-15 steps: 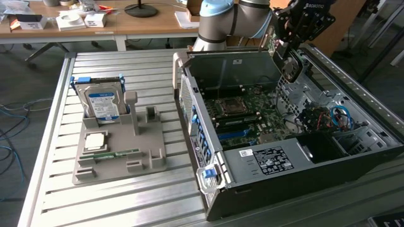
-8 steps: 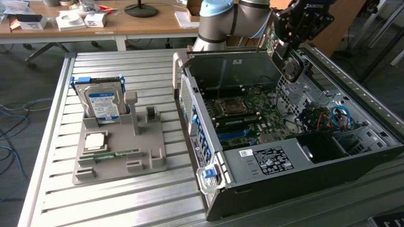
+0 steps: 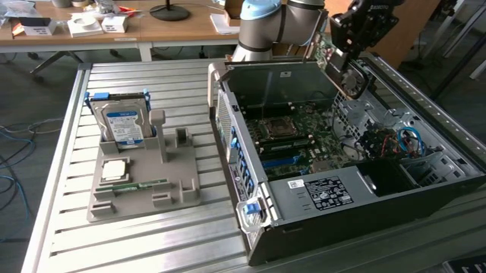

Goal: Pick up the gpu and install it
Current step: 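Insert the gpu into the slot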

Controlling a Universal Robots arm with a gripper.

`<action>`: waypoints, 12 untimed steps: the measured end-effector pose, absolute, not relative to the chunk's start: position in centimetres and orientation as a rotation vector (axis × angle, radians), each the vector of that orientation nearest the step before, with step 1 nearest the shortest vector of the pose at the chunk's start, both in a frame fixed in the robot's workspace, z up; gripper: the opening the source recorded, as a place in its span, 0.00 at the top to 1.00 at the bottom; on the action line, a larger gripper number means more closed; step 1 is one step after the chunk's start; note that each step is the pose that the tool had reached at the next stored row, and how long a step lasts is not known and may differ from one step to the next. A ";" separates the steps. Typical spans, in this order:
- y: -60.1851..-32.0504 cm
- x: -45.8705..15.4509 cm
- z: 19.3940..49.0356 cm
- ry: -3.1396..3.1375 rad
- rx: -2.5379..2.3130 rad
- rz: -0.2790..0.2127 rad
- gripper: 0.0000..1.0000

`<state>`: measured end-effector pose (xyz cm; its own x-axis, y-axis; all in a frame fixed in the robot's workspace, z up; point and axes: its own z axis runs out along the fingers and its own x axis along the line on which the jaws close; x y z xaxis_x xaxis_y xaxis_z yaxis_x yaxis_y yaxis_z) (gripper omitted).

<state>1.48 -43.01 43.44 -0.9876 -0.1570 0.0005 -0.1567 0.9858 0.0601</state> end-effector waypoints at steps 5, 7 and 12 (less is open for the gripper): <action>-43.0 1.5 43.4 -3.108 0.387 -0.091 0.74; -43.0 1.5 43.4 -3.099 0.445 -0.091 0.74; -43.0 1.5 43.3 -3.074 0.583 -0.090 0.74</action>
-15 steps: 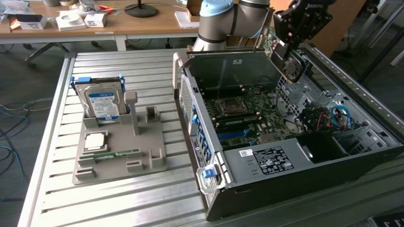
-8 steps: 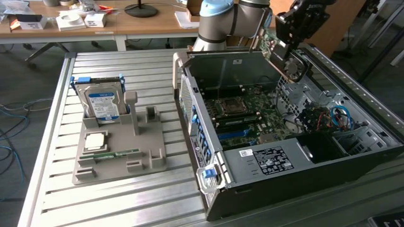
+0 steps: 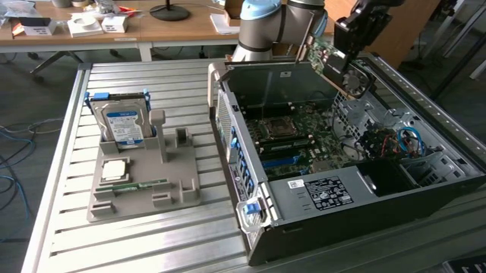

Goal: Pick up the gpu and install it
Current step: 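Insert the gpu into the slot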

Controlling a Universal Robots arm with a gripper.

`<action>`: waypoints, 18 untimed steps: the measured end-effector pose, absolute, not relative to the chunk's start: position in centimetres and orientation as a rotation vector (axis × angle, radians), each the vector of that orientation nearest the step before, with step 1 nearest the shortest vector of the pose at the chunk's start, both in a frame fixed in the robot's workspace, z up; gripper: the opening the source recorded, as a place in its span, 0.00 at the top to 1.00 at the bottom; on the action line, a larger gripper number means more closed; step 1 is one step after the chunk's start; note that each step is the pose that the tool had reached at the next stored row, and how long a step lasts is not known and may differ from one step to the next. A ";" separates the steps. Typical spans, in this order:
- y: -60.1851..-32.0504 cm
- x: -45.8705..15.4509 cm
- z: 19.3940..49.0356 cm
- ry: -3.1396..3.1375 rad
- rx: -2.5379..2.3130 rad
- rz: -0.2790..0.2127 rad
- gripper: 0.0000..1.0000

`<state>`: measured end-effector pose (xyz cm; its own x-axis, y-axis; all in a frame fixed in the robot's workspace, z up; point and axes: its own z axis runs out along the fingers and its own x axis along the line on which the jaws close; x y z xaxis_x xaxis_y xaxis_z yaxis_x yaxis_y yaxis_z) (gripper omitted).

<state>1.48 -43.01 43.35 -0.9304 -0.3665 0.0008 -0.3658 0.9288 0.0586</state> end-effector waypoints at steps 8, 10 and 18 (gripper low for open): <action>-43.0 1.5 43.2 -3.019 0.804 -0.088 0.74; -43.0 1.5 43.2 -3.003 0.860 -0.087 0.74; -43.0 1.5 43.1 -2.929 1.074 -0.085 0.74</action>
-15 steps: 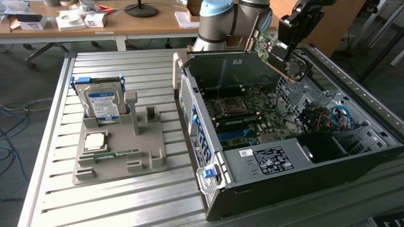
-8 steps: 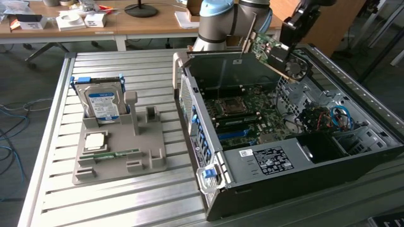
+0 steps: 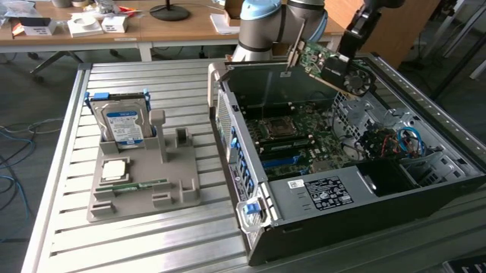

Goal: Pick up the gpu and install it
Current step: 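Insert the gpu into the slot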

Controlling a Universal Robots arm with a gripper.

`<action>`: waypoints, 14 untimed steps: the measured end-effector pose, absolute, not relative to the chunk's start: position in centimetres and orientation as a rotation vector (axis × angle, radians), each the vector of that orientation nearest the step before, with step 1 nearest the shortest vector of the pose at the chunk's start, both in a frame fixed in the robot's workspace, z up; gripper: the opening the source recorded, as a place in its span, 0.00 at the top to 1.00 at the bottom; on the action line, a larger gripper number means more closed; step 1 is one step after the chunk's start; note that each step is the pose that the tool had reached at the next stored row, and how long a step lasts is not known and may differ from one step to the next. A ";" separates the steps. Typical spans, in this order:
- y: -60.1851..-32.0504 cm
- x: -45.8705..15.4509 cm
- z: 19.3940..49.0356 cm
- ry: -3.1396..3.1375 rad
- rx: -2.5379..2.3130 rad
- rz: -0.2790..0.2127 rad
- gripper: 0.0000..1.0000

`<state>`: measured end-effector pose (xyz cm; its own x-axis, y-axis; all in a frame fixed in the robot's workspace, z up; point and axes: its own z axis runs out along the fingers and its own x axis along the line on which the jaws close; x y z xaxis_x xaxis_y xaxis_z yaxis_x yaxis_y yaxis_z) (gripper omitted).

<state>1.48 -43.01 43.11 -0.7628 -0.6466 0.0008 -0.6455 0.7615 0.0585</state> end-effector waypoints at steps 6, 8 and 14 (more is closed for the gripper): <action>-43.0 1.5 43.0 -2.863 1.231 -0.083 0.74; -43.0 1.5 43.0 -2.839 1.283 -0.082 0.74; -43.0 1.5 42.9 -2.763 1.434 -0.080 0.74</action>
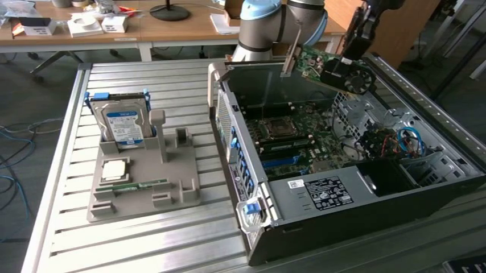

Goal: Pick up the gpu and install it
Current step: 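Insert the gpu into the slot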

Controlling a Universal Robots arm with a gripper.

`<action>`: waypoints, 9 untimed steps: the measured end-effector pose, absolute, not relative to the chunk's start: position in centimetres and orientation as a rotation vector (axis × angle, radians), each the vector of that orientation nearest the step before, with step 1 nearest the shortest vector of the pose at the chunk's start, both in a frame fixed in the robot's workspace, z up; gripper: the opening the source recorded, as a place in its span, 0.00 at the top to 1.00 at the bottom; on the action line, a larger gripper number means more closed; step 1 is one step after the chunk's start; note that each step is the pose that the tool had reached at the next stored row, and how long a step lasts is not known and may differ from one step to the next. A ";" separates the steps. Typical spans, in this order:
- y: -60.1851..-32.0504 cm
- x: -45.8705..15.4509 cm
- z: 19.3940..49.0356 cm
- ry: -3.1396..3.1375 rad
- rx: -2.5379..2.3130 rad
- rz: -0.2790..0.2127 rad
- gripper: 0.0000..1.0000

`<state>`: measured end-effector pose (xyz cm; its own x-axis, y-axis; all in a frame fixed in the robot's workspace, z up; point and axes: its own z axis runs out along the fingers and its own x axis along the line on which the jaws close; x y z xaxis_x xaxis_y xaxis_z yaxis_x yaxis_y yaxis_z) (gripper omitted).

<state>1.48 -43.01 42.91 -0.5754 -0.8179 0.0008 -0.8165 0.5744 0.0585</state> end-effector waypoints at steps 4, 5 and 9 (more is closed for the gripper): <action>-43.0 1.5 42.9 -2.706 1.534 -0.078 0.74; -43.0 1.5 42.8 -2.692 1.558 -0.078 0.74; -43.0 1.5 42.8 -2.633 1.653 -0.076 0.74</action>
<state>1.48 -43.01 42.78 -0.4345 -0.9007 0.0009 -0.8991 0.4338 0.0585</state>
